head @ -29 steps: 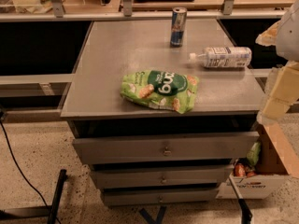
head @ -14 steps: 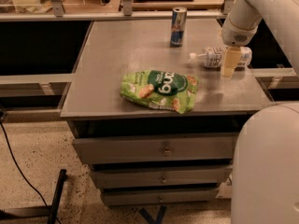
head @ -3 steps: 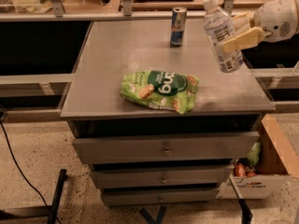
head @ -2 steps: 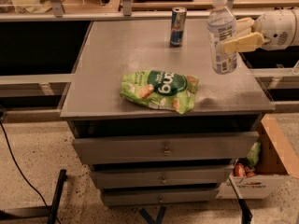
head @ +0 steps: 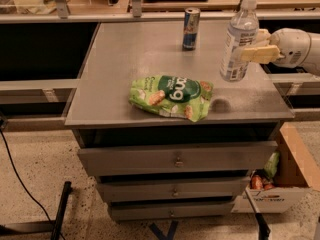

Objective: Place blue plastic bottle upright

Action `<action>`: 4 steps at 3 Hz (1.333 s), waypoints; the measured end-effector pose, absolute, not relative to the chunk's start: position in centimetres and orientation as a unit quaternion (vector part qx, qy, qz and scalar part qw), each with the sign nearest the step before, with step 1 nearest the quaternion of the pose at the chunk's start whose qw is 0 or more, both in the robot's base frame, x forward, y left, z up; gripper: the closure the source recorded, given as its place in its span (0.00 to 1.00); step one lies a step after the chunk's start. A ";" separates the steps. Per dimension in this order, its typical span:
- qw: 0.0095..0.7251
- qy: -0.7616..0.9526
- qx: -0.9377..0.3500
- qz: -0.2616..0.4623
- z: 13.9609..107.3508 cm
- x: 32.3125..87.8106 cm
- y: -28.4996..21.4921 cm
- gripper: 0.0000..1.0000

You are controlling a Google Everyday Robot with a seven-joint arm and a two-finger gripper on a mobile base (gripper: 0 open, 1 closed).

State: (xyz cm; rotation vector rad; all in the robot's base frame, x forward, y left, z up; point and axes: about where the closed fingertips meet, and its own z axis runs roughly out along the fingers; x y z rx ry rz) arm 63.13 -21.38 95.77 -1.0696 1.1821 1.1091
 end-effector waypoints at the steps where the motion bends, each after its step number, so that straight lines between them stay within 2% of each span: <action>1: 0.570 0.500 -0.449 0.474 94.8 63.2 -21.7 1.00; 3: 0.585 0.510 -0.426 0.465 91.1 63.2 -23.7 1.00; 4: 0.586 0.506 -0.434 0.461 90.6 62.9 -24.1 0.84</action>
Offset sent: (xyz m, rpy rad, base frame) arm -0.0033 -0.0261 -0.0565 0.0205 0.0134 -0.0724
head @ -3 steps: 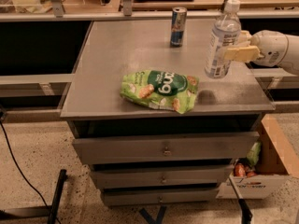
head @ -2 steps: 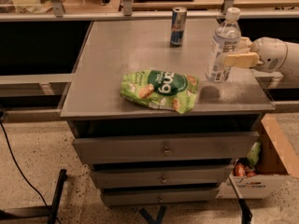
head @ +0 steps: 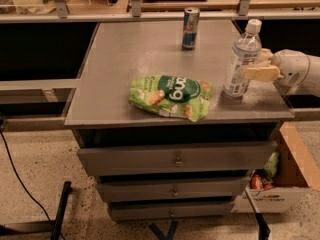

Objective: Place blue plastic bottle upright

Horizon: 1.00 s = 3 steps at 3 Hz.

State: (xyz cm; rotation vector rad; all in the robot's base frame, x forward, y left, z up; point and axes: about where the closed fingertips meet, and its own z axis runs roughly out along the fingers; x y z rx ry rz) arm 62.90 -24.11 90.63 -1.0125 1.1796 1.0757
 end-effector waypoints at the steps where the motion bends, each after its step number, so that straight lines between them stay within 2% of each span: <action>1: 0.582 0.506 -0.451 0.450 90.6 62.4 -24.6 0.61; 3: 0.581 0.514 -0.446 0.446 89.3 62.0 -25.2 0.15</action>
Offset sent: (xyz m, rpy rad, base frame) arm -0.0150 -0.0220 -0.0146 -0.0488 -0.0229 -0.0184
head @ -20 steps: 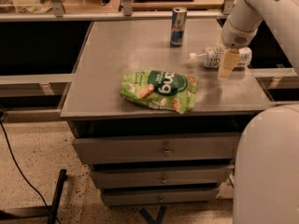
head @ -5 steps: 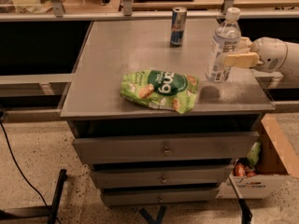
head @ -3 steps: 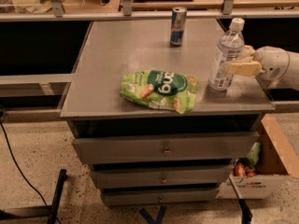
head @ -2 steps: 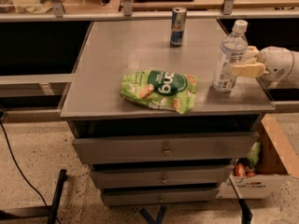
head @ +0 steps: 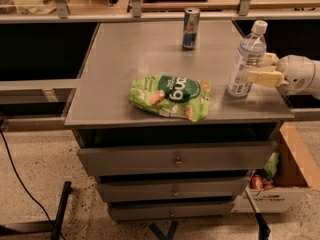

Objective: Place blue plastic bottle upright

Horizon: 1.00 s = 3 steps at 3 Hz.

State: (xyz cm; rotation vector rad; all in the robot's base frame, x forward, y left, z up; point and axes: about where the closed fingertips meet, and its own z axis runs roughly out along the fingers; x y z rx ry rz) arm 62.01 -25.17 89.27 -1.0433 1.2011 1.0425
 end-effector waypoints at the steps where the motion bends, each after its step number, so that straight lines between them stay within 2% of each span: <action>1: 0.571 0.523 -0.455 0.440 89.2 61.7 -25.3 0.00; 3: 0.548 0.572 -0.469 0.390 90.8 60.8 -28.4 0.00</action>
Offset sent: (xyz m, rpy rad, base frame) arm -0.0184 -0.0363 0.0143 -0.1853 0.0214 -0.0498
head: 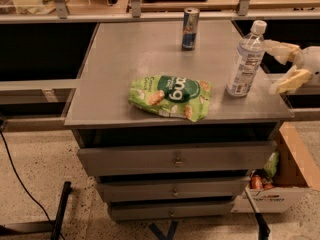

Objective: Place blue plastic bottle upright

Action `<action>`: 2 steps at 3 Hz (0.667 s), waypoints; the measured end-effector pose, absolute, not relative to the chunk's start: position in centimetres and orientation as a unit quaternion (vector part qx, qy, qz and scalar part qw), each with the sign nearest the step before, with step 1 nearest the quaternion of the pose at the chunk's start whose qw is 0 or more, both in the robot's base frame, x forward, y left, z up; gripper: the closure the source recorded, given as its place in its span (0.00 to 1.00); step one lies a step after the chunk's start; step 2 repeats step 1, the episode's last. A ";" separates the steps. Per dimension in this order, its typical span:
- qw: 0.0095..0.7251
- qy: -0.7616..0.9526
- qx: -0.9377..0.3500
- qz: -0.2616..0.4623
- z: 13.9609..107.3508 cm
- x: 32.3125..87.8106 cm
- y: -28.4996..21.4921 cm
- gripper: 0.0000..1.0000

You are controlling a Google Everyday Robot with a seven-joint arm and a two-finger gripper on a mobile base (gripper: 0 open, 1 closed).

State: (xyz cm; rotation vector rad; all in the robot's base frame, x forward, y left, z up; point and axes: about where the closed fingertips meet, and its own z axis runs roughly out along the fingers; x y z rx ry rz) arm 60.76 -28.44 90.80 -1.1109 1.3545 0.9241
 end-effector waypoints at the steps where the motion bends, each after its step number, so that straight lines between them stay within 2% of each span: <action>1: 0.548 0.574 -0.468 0.389 90.8 60.8 -28.5 0.00; 2: 0.548 0.574 -0.468 0.389 90.8 60.8 -28.5 0.00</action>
Offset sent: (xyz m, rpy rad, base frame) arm 0.0000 0.0000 0.0000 0.0000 0.0000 0.0000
